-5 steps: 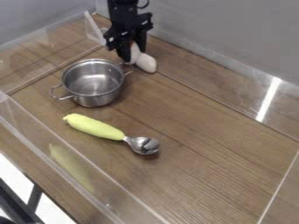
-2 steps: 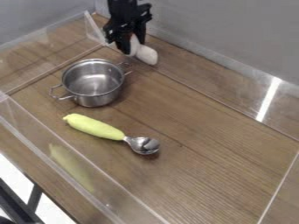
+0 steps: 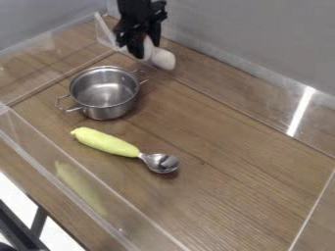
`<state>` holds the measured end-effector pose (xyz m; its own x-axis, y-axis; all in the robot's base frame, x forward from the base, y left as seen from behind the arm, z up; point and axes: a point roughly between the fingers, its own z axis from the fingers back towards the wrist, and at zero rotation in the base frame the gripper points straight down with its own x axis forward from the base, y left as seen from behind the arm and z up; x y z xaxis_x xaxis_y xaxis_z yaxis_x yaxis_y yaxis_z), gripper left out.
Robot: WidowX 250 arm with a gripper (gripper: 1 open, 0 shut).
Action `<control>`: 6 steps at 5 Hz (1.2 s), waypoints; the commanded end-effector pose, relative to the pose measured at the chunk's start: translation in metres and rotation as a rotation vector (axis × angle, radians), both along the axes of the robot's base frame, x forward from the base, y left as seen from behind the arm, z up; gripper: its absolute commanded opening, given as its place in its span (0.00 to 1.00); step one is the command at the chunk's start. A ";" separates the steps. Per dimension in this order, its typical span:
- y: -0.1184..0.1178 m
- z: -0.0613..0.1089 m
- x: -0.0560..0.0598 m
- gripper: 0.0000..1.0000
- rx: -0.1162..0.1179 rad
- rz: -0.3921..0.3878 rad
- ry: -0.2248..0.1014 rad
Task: Move mushroom to the left side of the table
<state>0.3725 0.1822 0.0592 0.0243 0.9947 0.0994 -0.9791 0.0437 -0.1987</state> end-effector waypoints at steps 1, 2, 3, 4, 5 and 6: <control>0.003 0.046 0.006 0.00 0.057 0.003 -0.085; -0.003 0.053 0.012 0.00 0.061 -0.013 -0.087; -0.001 0.049 0.014 0.00 0.065 -0.007 -0.088; 0.005 0.031 0.008 0.00 0.086 -0.001 -0.088; 0.008 0.012 0.000 0.00 0.109 0.004 -0.090; 0.009 0.008 -0.004 0.00 0.129 0.011 -0.095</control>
